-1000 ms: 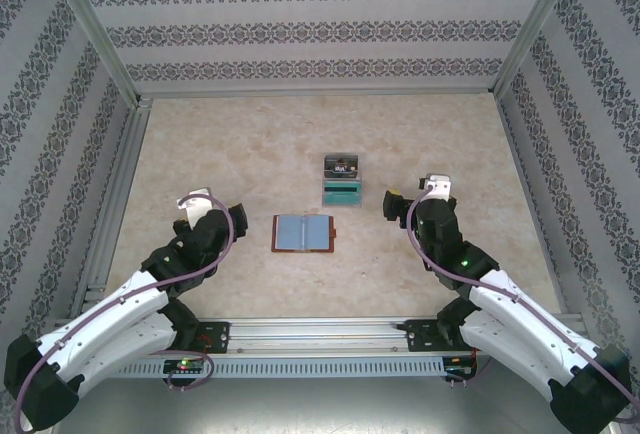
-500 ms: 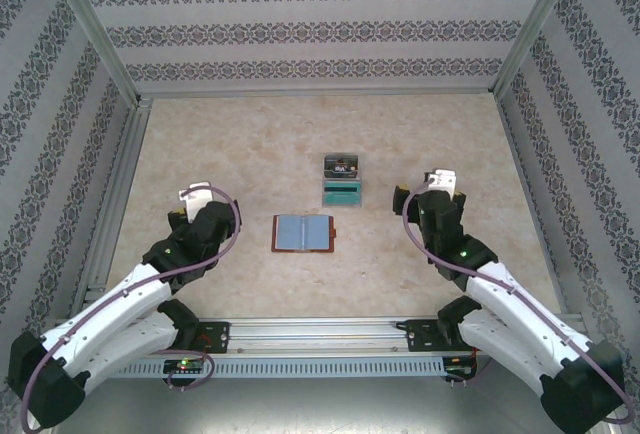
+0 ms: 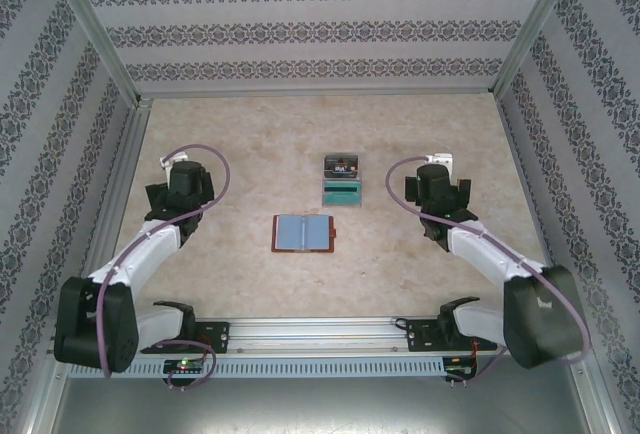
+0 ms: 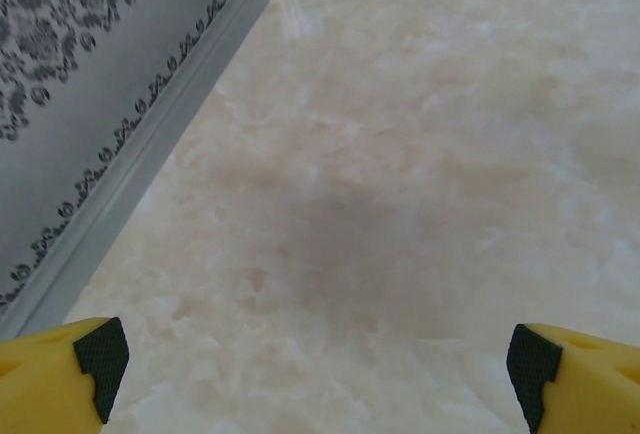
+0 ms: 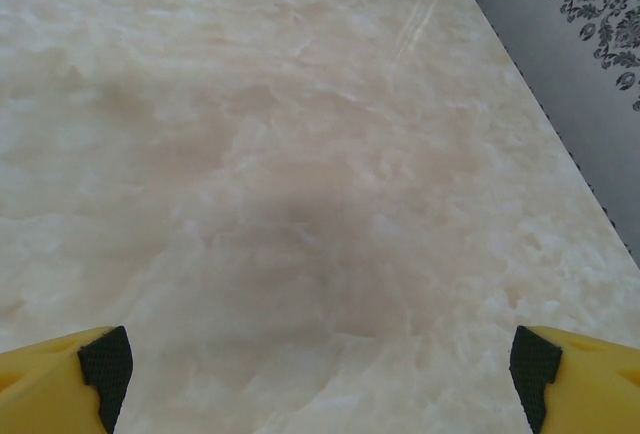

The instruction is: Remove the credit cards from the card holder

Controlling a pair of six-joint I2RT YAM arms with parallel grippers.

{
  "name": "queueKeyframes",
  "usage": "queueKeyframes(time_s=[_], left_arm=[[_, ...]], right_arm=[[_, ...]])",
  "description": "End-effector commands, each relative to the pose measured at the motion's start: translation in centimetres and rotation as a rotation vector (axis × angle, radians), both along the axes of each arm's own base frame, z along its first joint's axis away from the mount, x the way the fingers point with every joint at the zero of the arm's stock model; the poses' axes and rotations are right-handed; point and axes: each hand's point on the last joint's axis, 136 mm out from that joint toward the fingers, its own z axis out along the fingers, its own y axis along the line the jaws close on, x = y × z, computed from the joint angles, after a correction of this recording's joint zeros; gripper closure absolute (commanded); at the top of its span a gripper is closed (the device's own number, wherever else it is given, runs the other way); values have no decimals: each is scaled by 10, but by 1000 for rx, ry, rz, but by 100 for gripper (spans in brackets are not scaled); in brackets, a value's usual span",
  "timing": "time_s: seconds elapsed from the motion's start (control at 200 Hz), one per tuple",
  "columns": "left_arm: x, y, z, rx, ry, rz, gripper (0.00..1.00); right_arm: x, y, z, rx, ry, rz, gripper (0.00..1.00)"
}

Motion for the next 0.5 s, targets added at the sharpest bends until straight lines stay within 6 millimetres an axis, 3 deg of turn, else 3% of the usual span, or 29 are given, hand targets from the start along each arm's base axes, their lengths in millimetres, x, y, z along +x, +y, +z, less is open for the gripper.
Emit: queueKeyframes(time_s=[0.0, 0.12, 0.195, 0.28, 0.4, 0.415, 0.5], left_arm=[[22, 7, -4, -31, -82, -38, 1], [24, 23, -26, -54, -87, 11, 1], [27, 30, -29, -65, -126, 40, 1], [34, 25, -27, -93, -178, -10, 1], [42, 17, -26, -144, -217, -62, 1], [42, 14, -26, -149, -237, -79, 1], [41, 9, -26, -148, -263, -111, 1]], right_arm=[[20, -3, 15, -56, -113, 16, 2], [29, -2, 5, -19, -184, 59, 2], [31, 0, 8, 10, -228, 97, 2], [31, 1, 11, 77, -275, 142, 2], [33, -17, 9, 138, -350, 107, 2], [28, -20, -1, 145, -338, 97, 2], [29, -17, -12, 161, -343, 126, 2]])
